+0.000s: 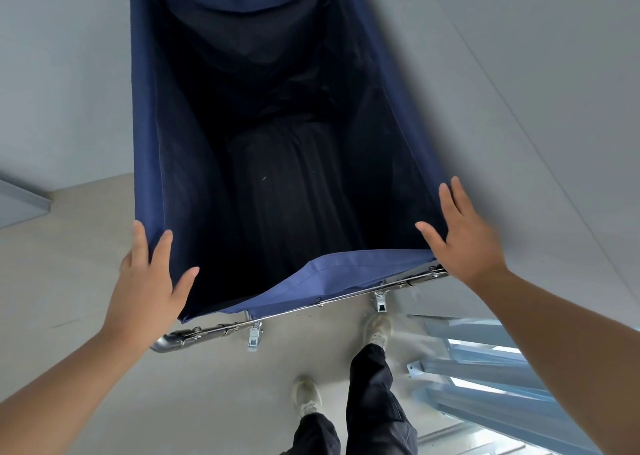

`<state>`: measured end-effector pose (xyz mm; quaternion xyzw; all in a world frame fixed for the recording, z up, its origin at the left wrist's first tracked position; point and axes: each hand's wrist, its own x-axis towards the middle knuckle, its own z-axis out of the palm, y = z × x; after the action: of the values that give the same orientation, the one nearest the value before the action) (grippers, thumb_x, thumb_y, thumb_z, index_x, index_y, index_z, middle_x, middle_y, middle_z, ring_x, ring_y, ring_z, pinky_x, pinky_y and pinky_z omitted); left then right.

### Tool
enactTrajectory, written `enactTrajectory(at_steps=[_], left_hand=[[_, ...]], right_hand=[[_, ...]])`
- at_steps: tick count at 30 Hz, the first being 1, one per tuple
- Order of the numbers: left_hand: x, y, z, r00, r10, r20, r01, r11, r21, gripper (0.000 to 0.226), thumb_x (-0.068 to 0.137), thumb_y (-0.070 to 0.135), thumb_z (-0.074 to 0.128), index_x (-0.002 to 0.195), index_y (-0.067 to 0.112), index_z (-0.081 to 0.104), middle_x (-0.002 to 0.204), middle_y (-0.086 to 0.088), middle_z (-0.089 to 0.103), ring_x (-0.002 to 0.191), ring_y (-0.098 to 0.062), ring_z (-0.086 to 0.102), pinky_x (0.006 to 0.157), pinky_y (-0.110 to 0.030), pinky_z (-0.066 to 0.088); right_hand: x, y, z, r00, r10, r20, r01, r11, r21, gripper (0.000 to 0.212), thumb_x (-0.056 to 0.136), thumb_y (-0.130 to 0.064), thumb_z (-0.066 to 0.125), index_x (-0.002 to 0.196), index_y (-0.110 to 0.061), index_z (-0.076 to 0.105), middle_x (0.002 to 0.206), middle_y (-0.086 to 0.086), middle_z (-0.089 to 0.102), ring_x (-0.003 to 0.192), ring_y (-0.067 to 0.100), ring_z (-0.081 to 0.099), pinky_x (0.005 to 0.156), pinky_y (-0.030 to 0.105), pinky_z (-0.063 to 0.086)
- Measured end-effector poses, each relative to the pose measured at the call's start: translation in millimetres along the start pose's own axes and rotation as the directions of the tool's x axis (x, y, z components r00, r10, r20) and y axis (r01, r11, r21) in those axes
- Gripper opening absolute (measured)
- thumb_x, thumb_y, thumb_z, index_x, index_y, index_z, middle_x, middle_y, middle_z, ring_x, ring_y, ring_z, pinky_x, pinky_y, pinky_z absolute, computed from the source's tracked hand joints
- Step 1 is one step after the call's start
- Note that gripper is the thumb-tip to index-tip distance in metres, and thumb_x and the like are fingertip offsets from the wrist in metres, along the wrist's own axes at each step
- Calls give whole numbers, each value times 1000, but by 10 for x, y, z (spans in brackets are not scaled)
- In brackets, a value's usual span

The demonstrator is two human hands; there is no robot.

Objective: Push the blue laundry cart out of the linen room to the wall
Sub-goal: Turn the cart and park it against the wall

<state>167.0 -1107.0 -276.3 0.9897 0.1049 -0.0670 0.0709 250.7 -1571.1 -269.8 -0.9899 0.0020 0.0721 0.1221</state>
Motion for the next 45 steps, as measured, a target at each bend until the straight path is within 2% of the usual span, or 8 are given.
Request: enactTrajectory(at_steps=[3,7,10,13,19,35,45], left_hand=[[-3,-3,22,1000,-1,-6,1,1000,-7,75,90,42,60,149,6,31,162,-27,7,134,-57,34,98,-63,44],[-8,26,32,999,4,-42,-6,999,-39,81,90,44,61,152,6,26,162,-27,7,148,-48,14,110,-61,33],[7,20,29,998,36,-59,-35,999,16,82,91,48,59,151,3,26,160,-32,12,145,-52,16,113,-61,29],[21,16,37,997,44,-68,-39,997,72,82,93,57,49,151,4,24,159,-33,15,144,-54,17,111,-63,30],[-45,69,26,995,-30,-95,39,996,86,105,79,76,51,155,15,12,164,-26,1,151,-46,1,112,-64,23],[-29,35,67,992,-26,-127,35,997,69,108,78,80,47,156,16,9,165,-24,1,152,-44,0,114,-61,24],[-11,26,54,991,-15,-130,23,998,57,110,74,84,37,156,15,13,164,-25,5,151,-45,4,112,-63,28]], right_hand=[[17,-1,26,1000,-4,-9,3,999,-32,77,97,-53,46,158,-17,15,169,-2,3,137,31,45,91,41,49],[37,10,64,998,-38,-49,34,996,-80,77,97,-55,43,156,-10,21,168,8,11,149,31,27,108,47,39],[57,46,87,993,-93,-76,77,979,-190,81,95,-60,30,152,-3,29,163,19,22,149,37,26,114,56,30],[63,62,100,988,-127,-92,100,963,-249,82,93,-61,28,151,-2,30,162,21,24,148,40,26,114,59,25],[60,57,91,981,-157,-111,125,959,-255,91,88,-71,30,153,-7,27,163,18,22,150,38,21,115,59,22],[61,77,166,969,-192,-159,152,960,-234,91,86,-75,25,152,-13,31,164,16,23,149,38,20,116,57,19],[60,56,164,971,-173,-167,136,968,-213,87,86,-72,32,150,-13,37,163,16,26,148,39,24,114,58,23]])
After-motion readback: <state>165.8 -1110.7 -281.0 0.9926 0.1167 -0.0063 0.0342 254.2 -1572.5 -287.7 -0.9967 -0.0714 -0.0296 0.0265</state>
